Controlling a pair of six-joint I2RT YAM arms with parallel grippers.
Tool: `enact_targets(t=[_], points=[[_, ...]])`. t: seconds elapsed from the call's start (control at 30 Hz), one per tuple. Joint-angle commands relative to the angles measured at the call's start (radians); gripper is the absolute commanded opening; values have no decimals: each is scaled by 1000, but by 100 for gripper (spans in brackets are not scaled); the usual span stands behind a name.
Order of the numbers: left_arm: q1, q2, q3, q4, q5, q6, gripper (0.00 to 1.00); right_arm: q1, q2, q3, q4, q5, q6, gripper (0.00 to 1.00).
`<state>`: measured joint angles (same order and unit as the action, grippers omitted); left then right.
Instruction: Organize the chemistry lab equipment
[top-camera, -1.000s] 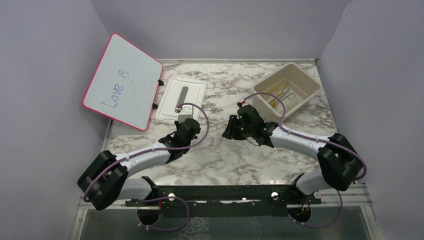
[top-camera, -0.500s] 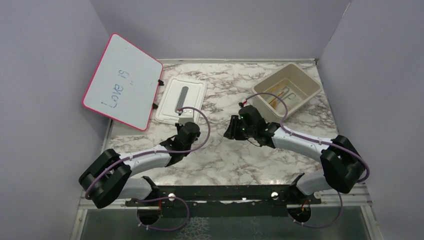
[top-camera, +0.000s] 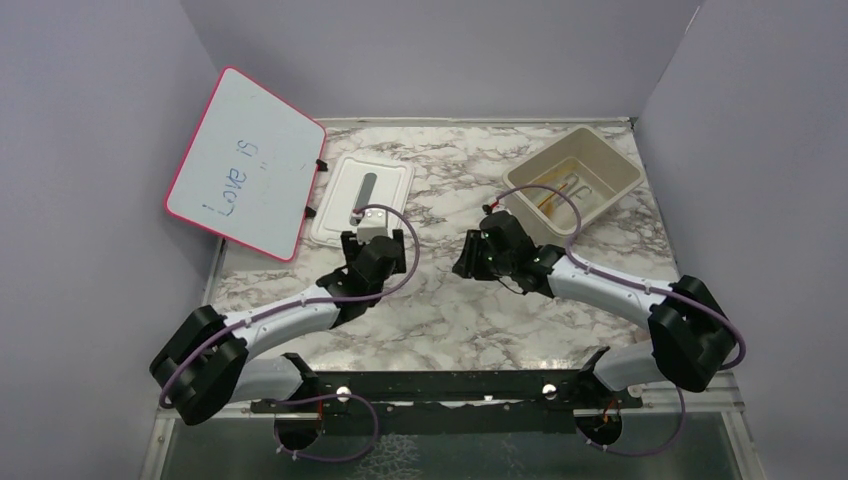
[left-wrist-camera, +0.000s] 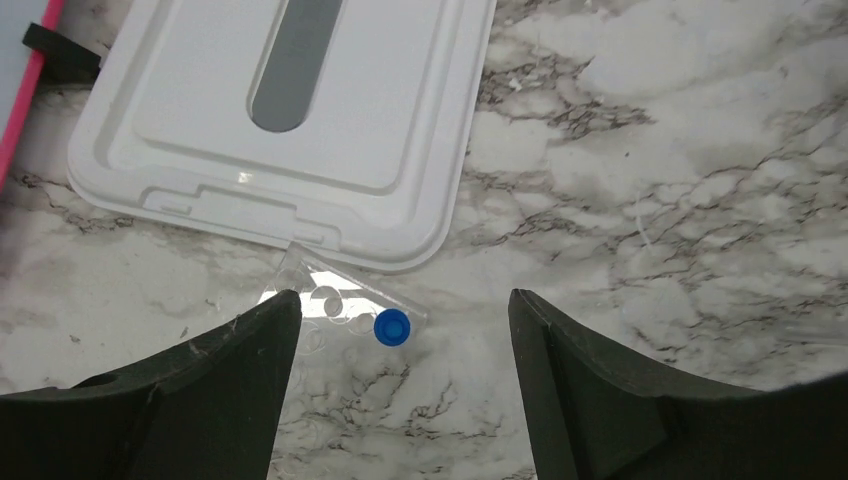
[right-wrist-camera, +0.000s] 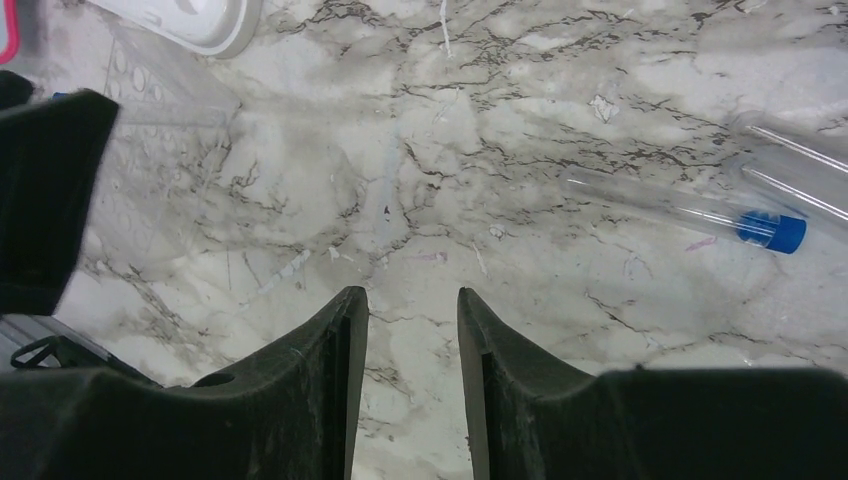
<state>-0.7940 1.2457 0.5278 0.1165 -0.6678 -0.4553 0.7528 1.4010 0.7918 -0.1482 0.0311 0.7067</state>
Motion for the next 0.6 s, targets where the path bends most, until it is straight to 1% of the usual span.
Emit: enact_targets(t=[0.0,0.1,0.23,0.4,0.47,0.57], points=[[2,-107,88,-97,-37,-22,81,0,-36,32,-55,68,-6,43],[7,-157,113,-126,2,-8,85,-7,-46,44,-95,116,1,44],[11,-214,152,-158,98,46,86,-30,-55,61,-182,233,19,45],[12,-271,181,-124,350,125,86,-87,-37,78,-326,404,85,48],[12,-277,182,-100,451,133,86,-110,-32,72,-324,410,82,53],[12,-268,183,-69,546,136,85,-118,-5,81,-323,390,117,56]])
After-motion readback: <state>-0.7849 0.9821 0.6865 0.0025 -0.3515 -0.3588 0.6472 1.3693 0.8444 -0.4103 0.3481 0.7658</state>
